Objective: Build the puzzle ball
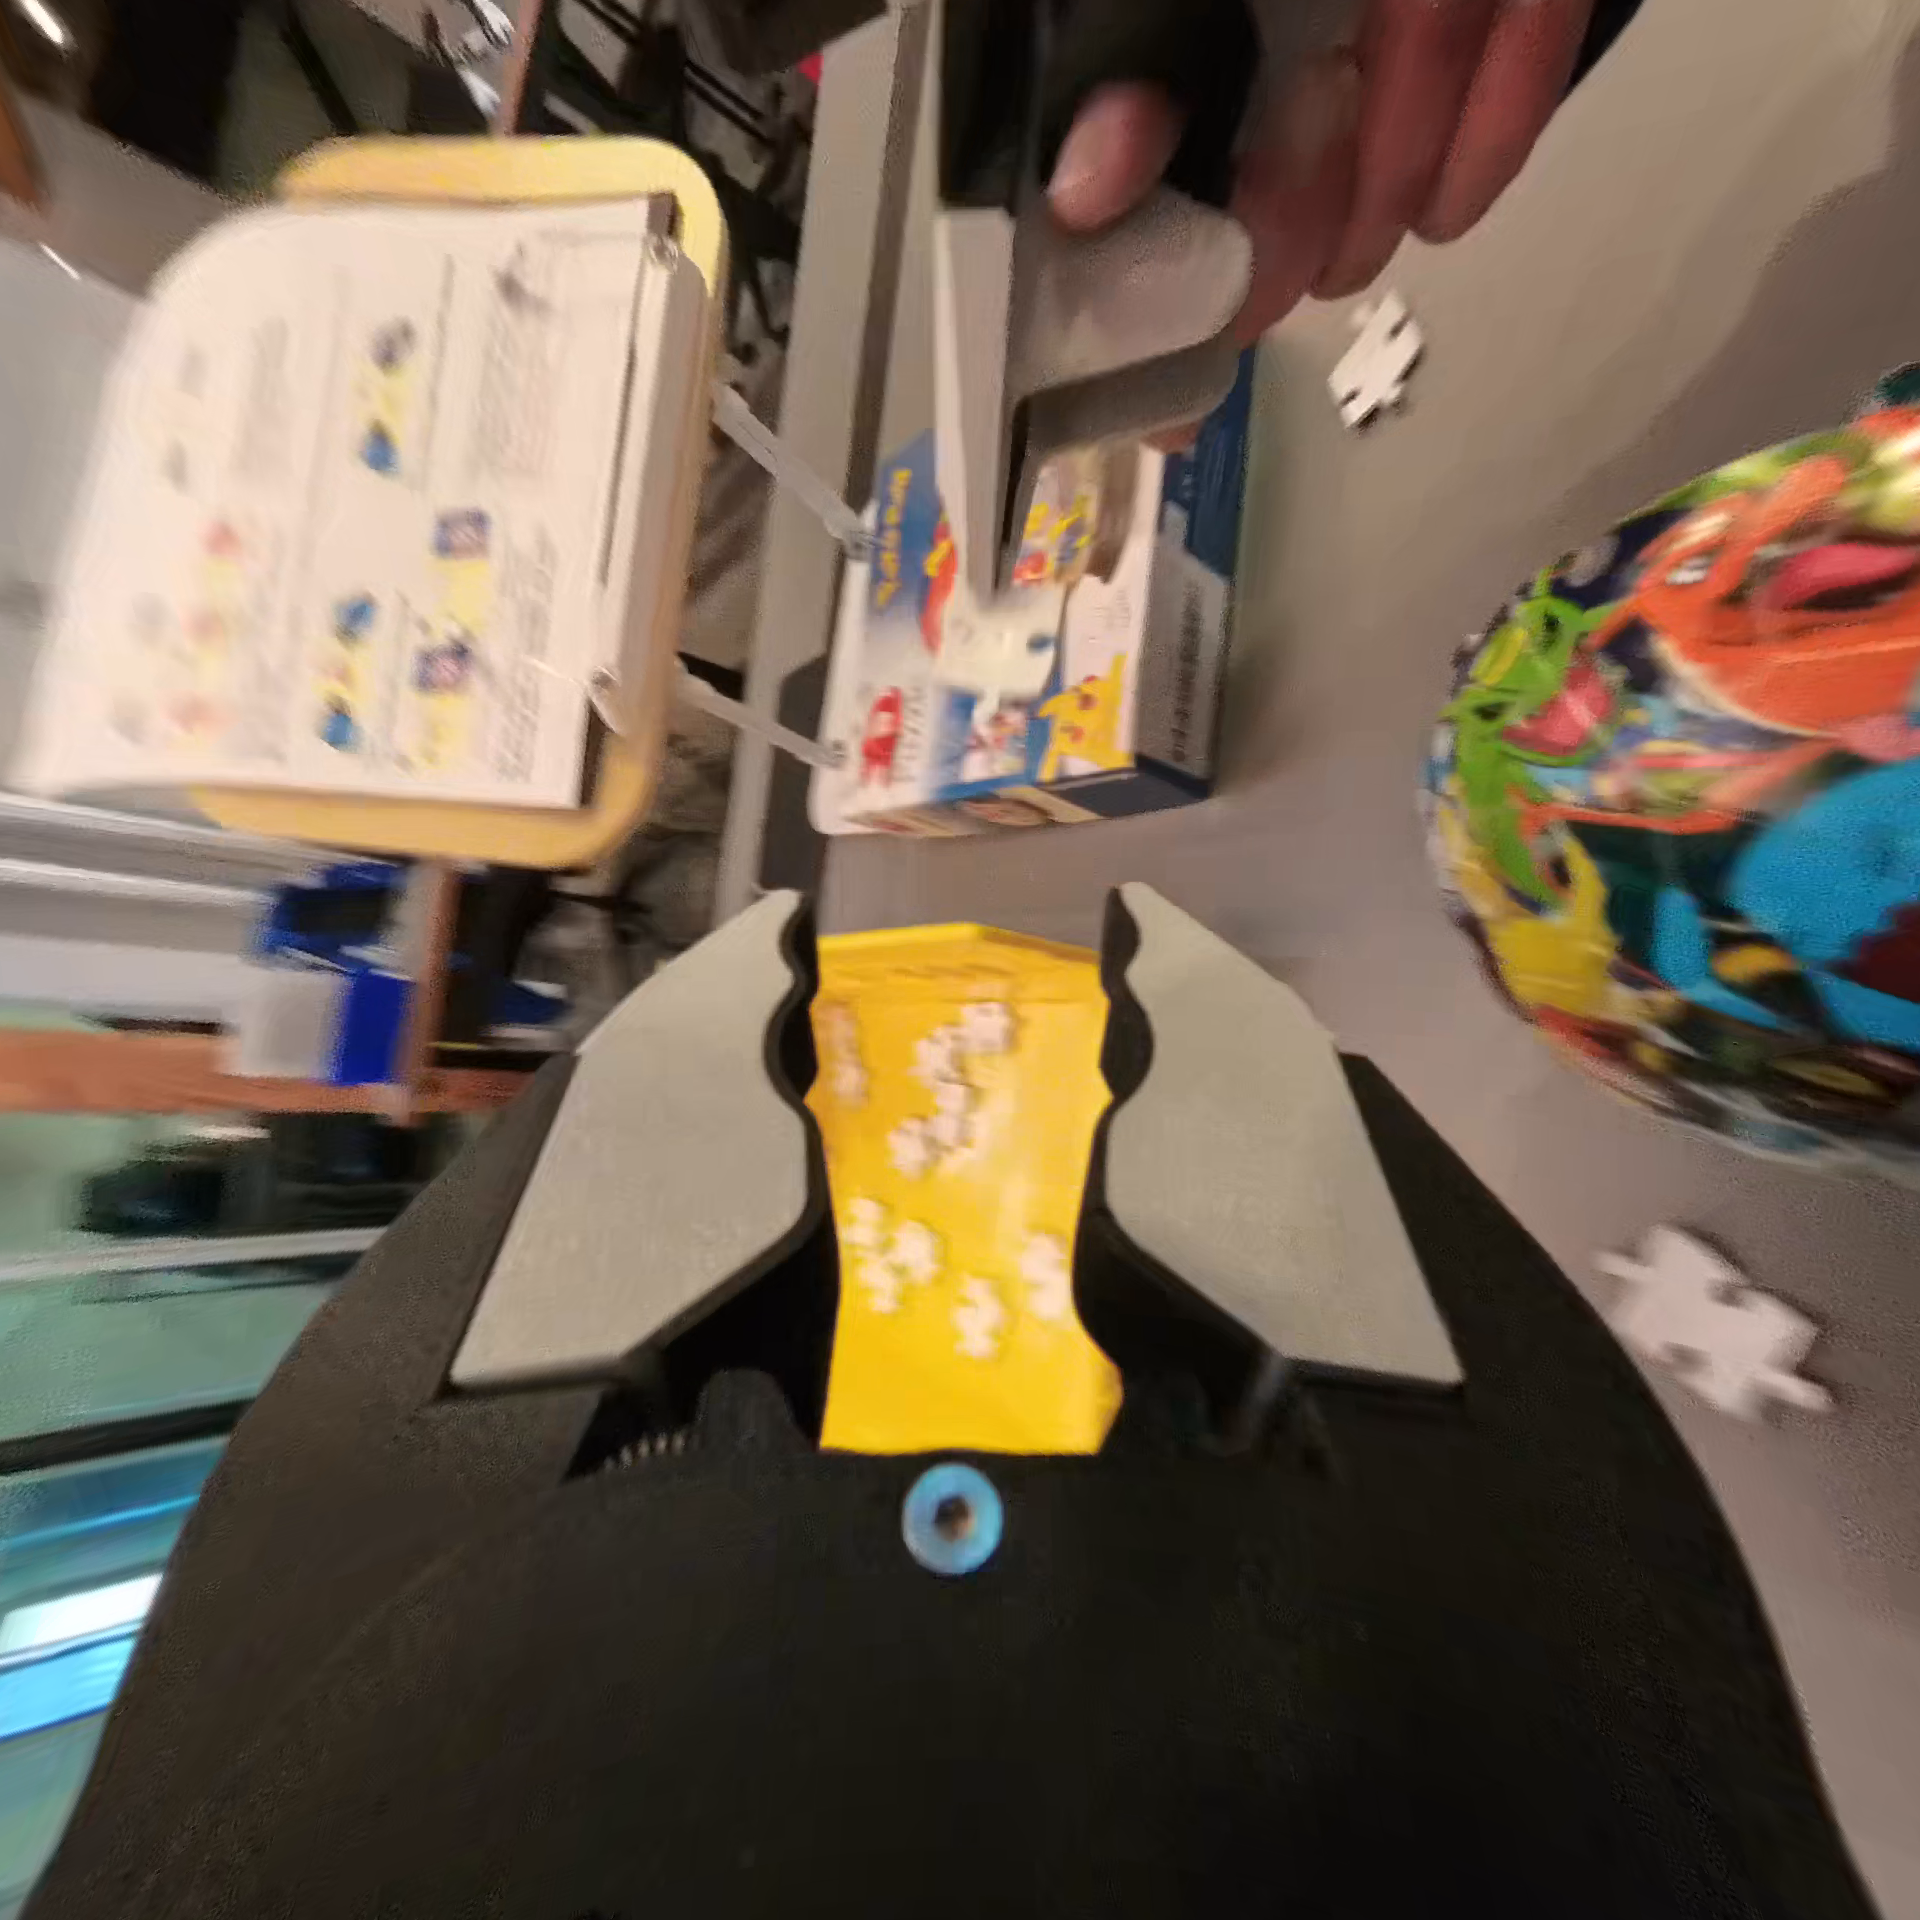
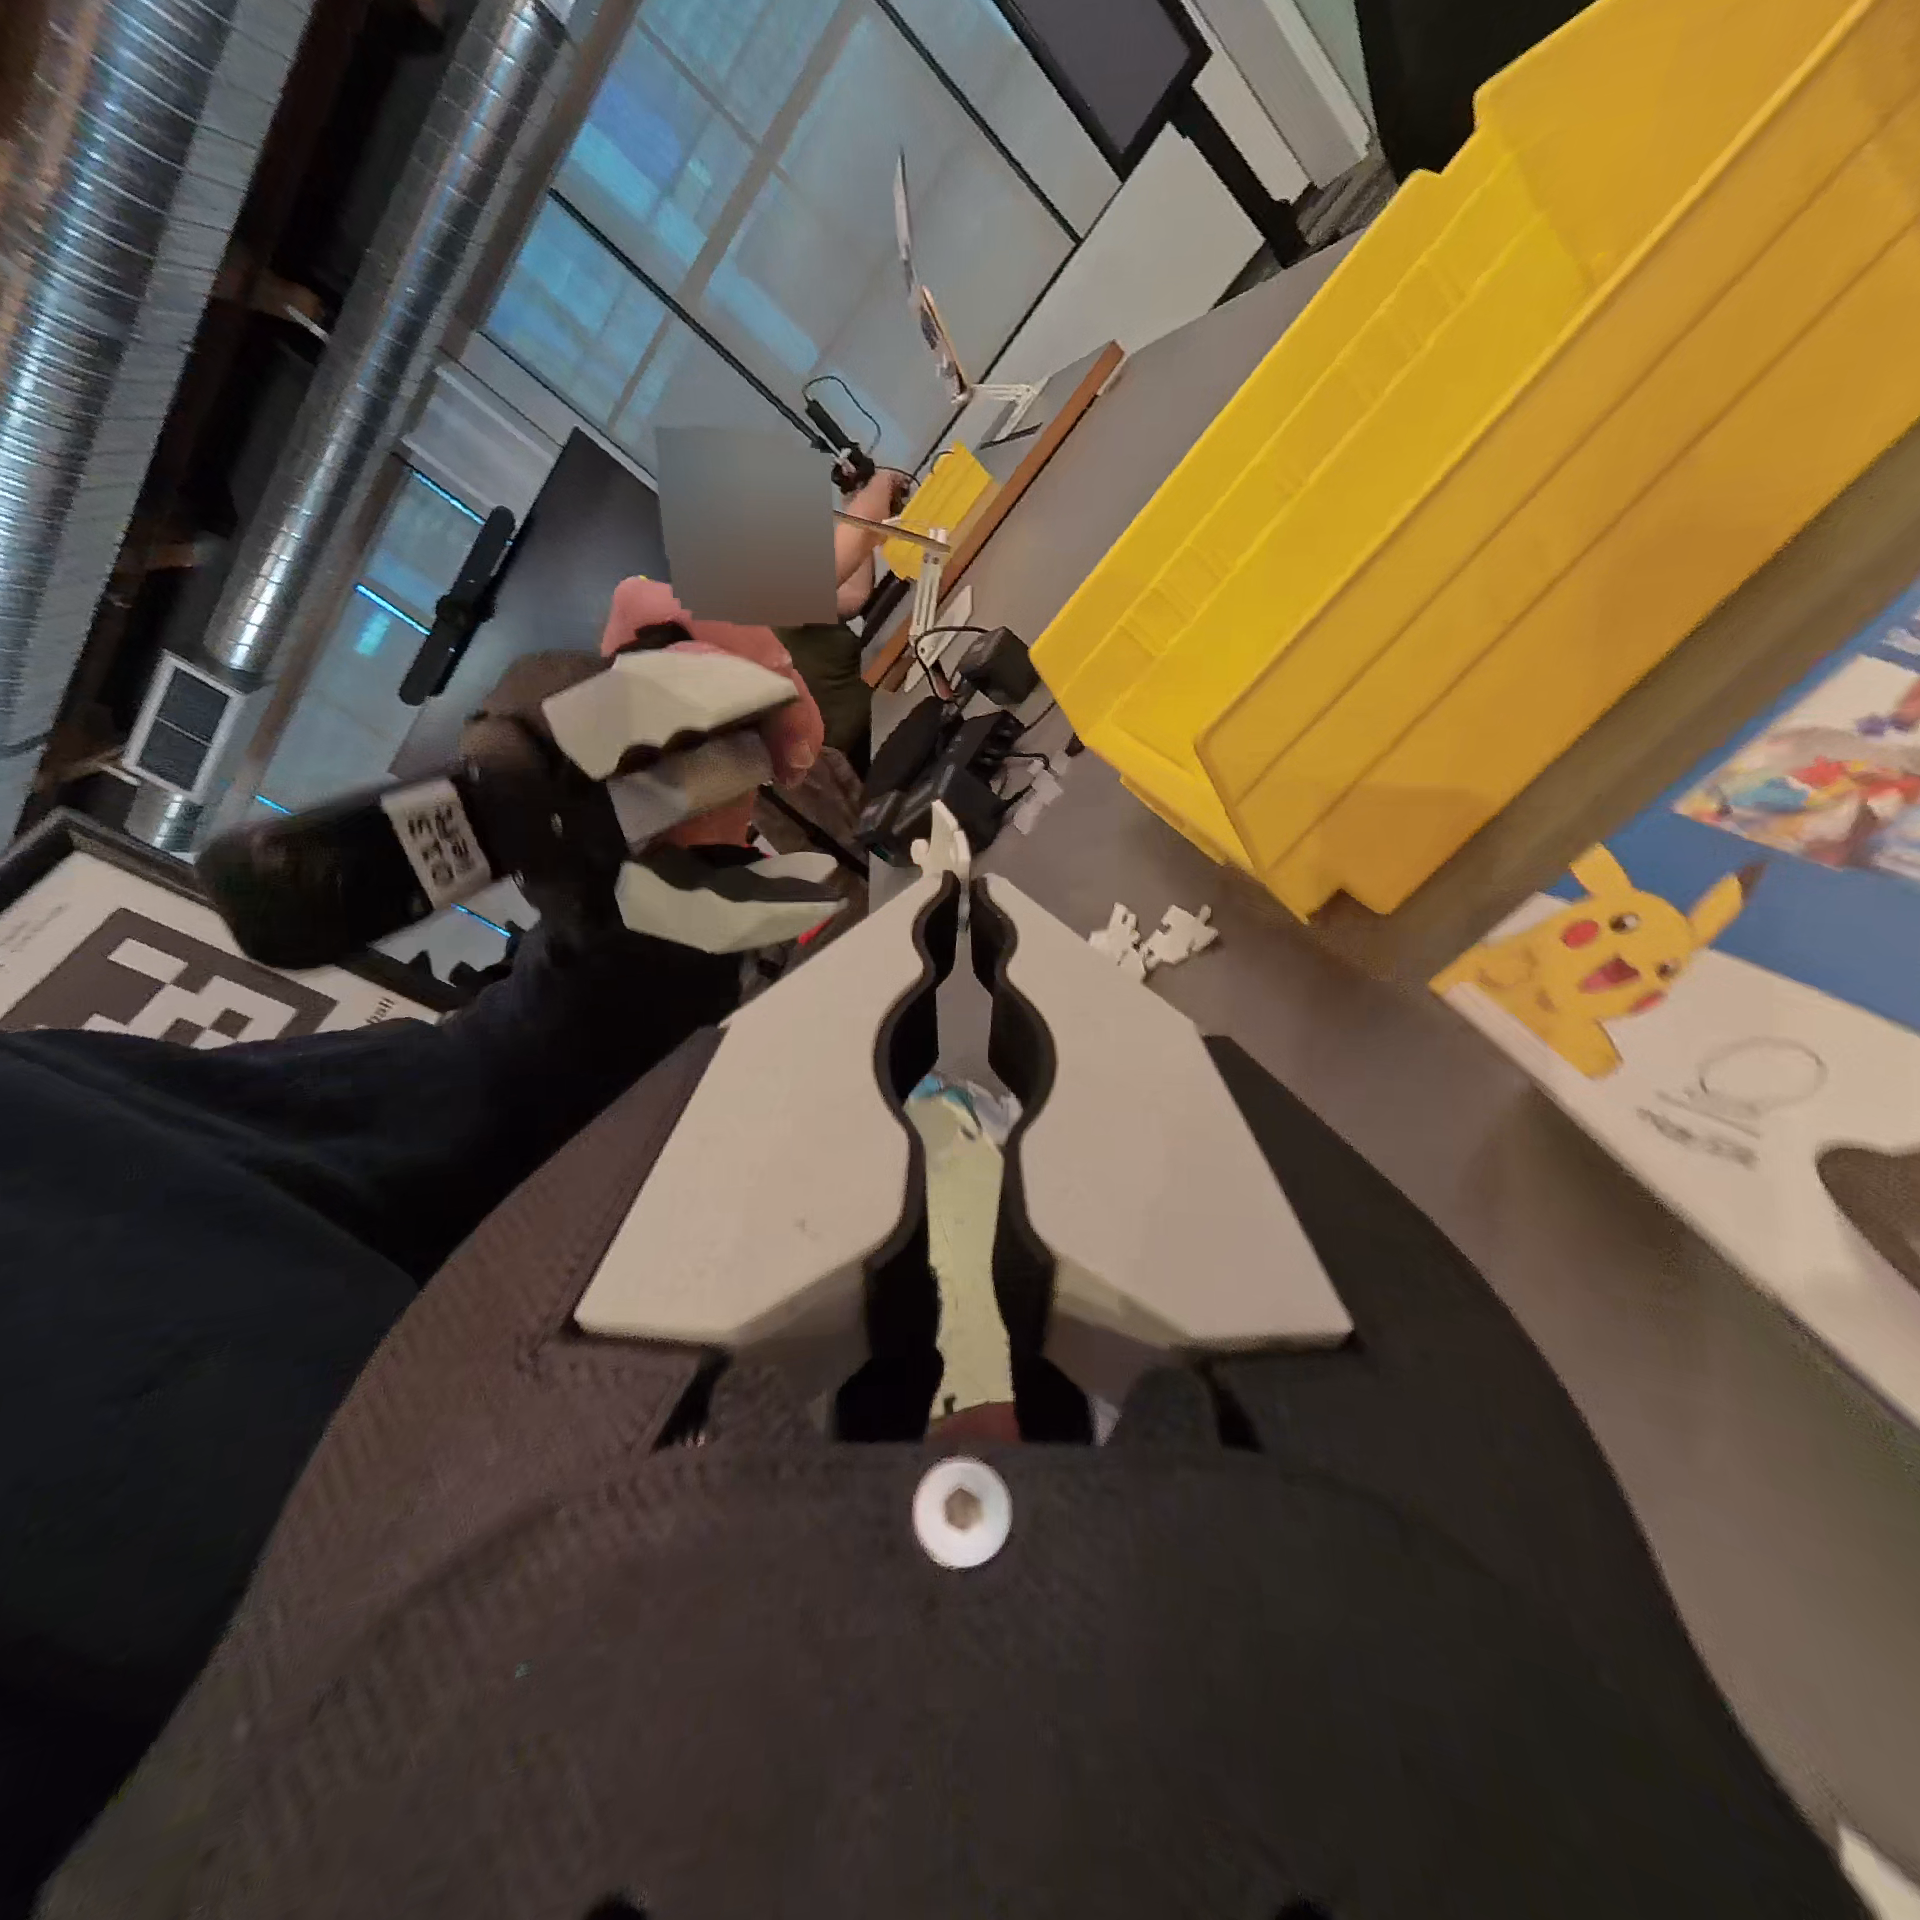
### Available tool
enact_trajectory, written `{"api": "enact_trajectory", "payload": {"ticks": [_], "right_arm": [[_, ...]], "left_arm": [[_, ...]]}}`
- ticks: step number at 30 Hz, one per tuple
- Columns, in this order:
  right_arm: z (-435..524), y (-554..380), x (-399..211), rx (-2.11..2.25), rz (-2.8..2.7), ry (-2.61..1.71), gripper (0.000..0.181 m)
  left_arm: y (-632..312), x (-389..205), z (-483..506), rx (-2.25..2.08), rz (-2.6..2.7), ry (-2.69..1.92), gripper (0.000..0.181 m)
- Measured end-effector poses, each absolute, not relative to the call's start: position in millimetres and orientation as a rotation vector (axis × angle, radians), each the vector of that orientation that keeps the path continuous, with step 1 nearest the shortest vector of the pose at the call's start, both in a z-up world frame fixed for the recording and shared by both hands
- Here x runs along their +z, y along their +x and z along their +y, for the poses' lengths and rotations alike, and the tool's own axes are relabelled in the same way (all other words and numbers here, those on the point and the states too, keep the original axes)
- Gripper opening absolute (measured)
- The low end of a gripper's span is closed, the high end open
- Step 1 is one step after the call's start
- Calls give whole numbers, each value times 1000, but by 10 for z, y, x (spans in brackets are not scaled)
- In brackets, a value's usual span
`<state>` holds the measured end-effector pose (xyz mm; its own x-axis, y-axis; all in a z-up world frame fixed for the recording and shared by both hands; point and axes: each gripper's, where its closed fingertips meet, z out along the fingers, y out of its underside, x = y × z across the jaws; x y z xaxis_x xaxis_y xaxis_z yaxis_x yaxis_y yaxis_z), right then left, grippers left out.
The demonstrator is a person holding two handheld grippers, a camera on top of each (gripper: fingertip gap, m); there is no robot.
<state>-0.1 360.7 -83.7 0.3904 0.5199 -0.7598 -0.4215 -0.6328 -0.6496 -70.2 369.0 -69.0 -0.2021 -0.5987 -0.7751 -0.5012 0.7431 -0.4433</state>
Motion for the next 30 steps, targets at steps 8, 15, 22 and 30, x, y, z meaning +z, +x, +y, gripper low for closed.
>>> {"api": "enact_trajectory", "payload": {"ticks": [8,15,22,30], "right_arm": [[3201,183,-1225,1304,2,-1892,0],[2965,131,-1422,1296,29,-1950,0],[2934,115,-1467,1291,29,-1959,0],[2946,118,-1523,1294,33,-1969,0]], "left_arm": [[-1238,-1031,3144,-813,1801,-1338,119],[-1040,-1499,2612,-960,1885,-1392,147],[-897,-1621,2591,-1009,1810,-1414,146],[-860,-1613,2600,-1017,1801,-1374,133]]}}
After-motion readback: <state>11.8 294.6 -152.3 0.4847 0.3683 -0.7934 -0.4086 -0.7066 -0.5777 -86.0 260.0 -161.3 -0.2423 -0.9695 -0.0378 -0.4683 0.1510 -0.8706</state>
